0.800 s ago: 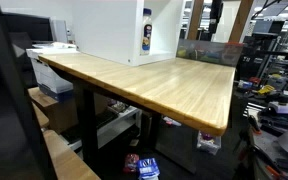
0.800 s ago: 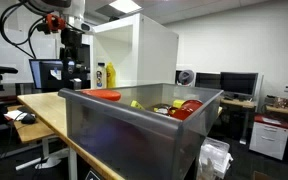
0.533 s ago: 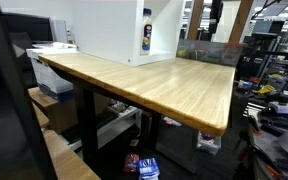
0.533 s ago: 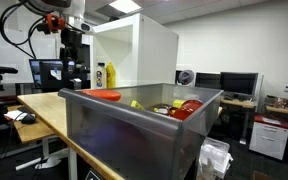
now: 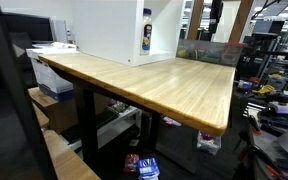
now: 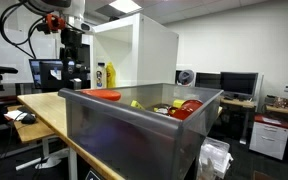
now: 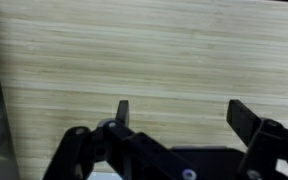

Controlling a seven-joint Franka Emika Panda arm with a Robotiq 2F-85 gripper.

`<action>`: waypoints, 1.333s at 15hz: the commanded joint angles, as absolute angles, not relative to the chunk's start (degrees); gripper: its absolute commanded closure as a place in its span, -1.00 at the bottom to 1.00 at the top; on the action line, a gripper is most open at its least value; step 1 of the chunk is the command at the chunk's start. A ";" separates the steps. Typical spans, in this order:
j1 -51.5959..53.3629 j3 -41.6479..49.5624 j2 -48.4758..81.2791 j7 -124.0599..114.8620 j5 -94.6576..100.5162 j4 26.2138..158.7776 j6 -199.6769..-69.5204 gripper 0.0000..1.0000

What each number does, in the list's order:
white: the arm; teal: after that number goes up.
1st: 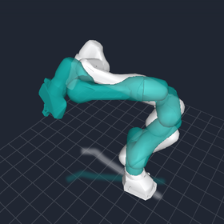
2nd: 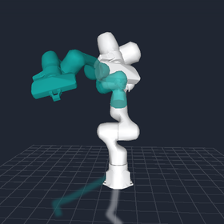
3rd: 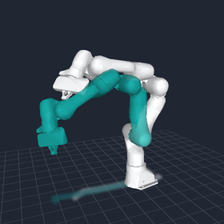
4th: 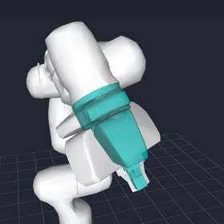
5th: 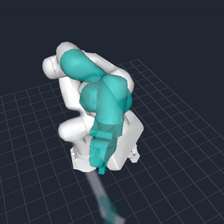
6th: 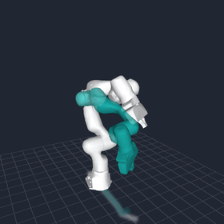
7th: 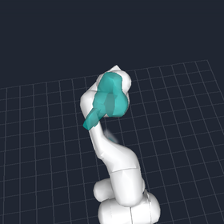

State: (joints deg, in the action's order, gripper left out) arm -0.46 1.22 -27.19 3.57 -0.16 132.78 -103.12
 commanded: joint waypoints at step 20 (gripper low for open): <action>0.33 -2.77 -20.09 -4.24 -0.67 111.96 -100.13 -1.00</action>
State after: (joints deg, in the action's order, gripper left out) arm 0.18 -2.40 -23.17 -1.74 -0.55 118.84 -103.68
